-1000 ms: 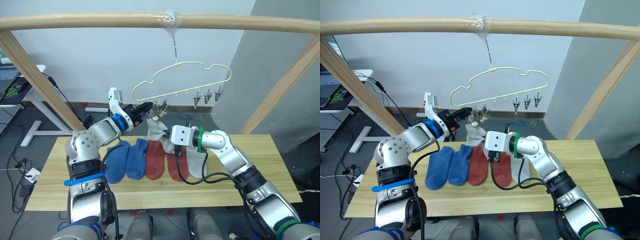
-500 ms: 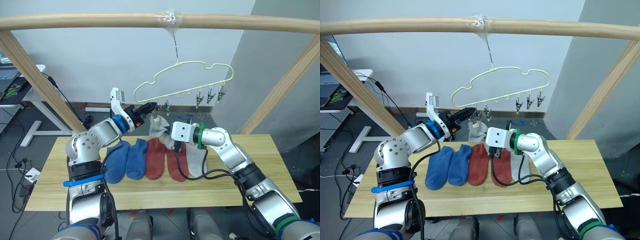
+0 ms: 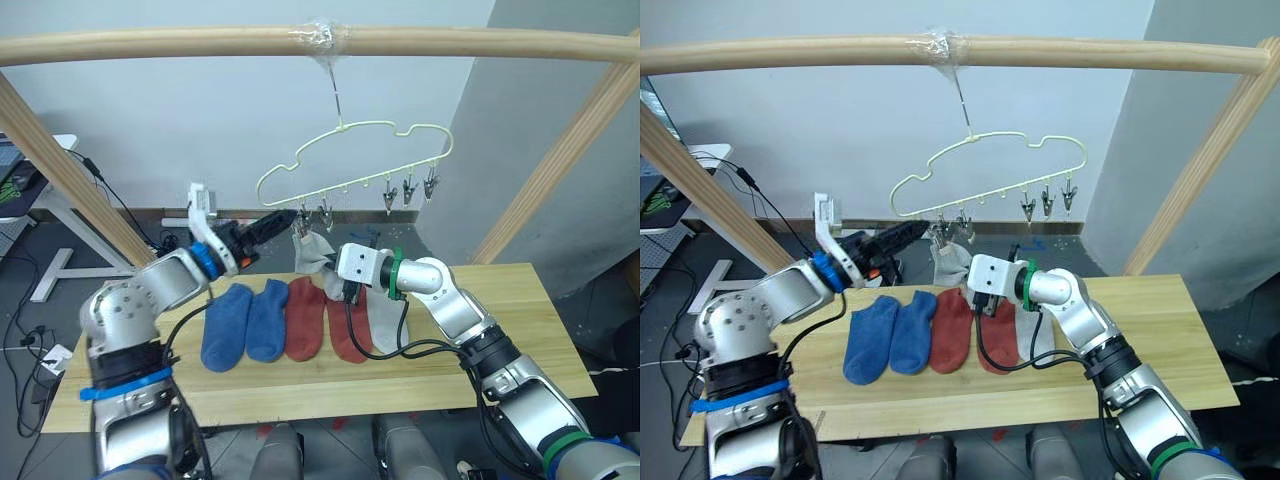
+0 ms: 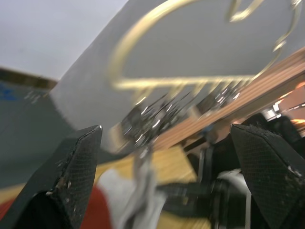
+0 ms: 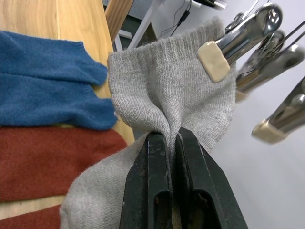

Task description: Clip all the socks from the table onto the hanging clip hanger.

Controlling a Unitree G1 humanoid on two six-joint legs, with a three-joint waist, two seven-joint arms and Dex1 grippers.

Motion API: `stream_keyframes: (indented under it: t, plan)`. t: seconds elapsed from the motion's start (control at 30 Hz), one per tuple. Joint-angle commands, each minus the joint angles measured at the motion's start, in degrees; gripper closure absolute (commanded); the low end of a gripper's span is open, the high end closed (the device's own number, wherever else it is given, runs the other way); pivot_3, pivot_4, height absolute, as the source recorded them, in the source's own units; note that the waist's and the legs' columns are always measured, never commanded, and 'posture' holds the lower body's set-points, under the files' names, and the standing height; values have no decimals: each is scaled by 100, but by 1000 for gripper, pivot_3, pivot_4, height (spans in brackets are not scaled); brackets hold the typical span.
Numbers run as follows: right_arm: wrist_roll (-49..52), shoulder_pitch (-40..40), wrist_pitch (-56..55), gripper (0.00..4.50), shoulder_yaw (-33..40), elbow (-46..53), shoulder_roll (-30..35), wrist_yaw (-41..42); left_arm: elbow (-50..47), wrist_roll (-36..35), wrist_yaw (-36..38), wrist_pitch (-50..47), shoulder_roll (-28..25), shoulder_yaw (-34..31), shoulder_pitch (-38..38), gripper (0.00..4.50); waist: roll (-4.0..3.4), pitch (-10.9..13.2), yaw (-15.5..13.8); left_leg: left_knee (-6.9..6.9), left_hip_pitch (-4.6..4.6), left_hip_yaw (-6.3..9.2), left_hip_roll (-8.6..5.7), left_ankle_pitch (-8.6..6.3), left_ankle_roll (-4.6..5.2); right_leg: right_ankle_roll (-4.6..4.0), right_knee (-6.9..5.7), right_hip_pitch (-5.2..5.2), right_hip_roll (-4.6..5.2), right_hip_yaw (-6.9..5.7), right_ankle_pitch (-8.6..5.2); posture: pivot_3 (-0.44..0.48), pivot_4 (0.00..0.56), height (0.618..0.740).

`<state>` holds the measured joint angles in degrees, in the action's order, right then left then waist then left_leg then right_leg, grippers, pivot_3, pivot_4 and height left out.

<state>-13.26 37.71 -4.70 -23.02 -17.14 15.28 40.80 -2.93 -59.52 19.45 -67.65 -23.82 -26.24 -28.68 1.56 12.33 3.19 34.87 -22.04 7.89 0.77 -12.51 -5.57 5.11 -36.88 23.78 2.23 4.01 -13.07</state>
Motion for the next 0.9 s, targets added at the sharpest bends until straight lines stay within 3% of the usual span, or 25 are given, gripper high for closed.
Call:
stream_keyframes:
  t: [0.03, 0.17, 0.5, 0.6, 0.7, 0.83, 0.9]
  plan:
    - [387, 97, 110, 4500, 208, 117, -190, 94, -429, -131, 53, 25, -279, -101, 156, 59, 0, 0, -12, 0, 0, 1, 0, 0, 0, 0, 0, -1, 0, -1, 0, 64, 185, 740]
    - [1042, -57, 1220, 3374, 416, 397, -520, 399, -564, 214, 174, 430, -463, 103, 383, 0, 0, 1, -41, -1, 1, 1, 1, 0, 0, -3, -2, 0, -1, 0, -1, 79, 186, 740]
    - [1346, -457, 2046, 125, 621, 943, -278, 428, -1225, 1073, 639, 1405, -774, 869, 681, 0, -1, 1, -157, -3, -4, 1, 1, -1, 0, -8, 2, 3, 0, -2, -4, 86, 179, 740]
    - [1337, -731, 2085, 28, 775, 1281, 30, 357, -1593, 1689, 642, 2007, -661, 1455, 892, 0, -1, 1, -159, -3, -4, -4, 1, -1, -1, -10, 3, 4, 0, 1, -5, 86, 179, 740]
    - [1393, -845, 2146, 28, 860, 1471, 144, 318, -1682, 1823, 603, 2235, -451, 1588, 982, 0, -1, 1, -163, -3, -10, -7, 0, -1, -1, -33, 3, 9, 1, 3, -19, 86, 179, 740]
    - [2391, -1229, 3210, 0, 1691, 2694, 519, 594, -1387, 3615, 219, 4158, 172, 2683, 1187, 850, -6, 0, -176, -2, -16, -6, 1, -1, 0, -31, -1, 16, 0, 4, -18, 69, 173, 740]
    - [2661, -1304, 3464, 0, 1866, 3008, 617, 576, -1207, 4075, 96, 4641, 367, 2919, 1183, 1402, -5, 0, -182, 2, -31, -7, -1, -1, 0, -28, 2, 22, 2, 6, -15, 64, 173, 740]
